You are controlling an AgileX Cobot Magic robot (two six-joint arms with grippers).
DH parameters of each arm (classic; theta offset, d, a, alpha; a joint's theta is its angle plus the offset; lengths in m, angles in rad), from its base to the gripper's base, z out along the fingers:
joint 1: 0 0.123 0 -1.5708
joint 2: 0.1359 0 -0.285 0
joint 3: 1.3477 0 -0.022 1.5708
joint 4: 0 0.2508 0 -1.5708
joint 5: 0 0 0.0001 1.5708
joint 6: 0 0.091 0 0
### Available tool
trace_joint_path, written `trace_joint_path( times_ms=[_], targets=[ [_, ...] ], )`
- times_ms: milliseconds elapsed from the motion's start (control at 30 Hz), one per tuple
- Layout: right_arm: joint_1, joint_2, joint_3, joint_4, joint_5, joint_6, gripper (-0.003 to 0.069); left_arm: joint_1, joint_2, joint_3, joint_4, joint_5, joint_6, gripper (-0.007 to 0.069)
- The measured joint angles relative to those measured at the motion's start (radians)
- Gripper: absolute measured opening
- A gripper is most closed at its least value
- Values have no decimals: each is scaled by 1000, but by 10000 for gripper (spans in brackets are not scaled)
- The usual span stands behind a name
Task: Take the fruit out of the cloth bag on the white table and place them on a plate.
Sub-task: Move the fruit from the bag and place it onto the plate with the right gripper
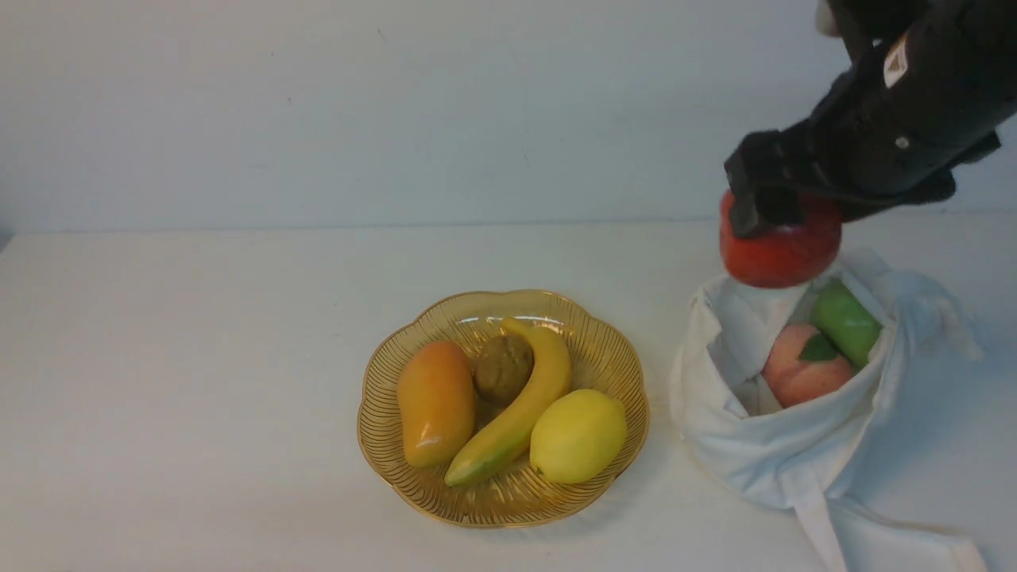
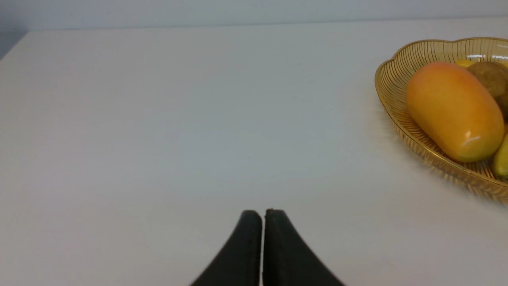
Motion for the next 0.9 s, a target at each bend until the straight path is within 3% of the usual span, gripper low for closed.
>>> trace_joint_path(
  times_ms=[267,567,900],
  targets=[
    [189,85,-18,260,-139,-234,580,0,0,0,0,0,0,-8],
    [308,321,-18,271,-153,-258,580,0,0,0,0,0,0,-8],
    [315,404,-18,196,-172,-242,580,0,0,0,0,0,0,-8]
  ],
)
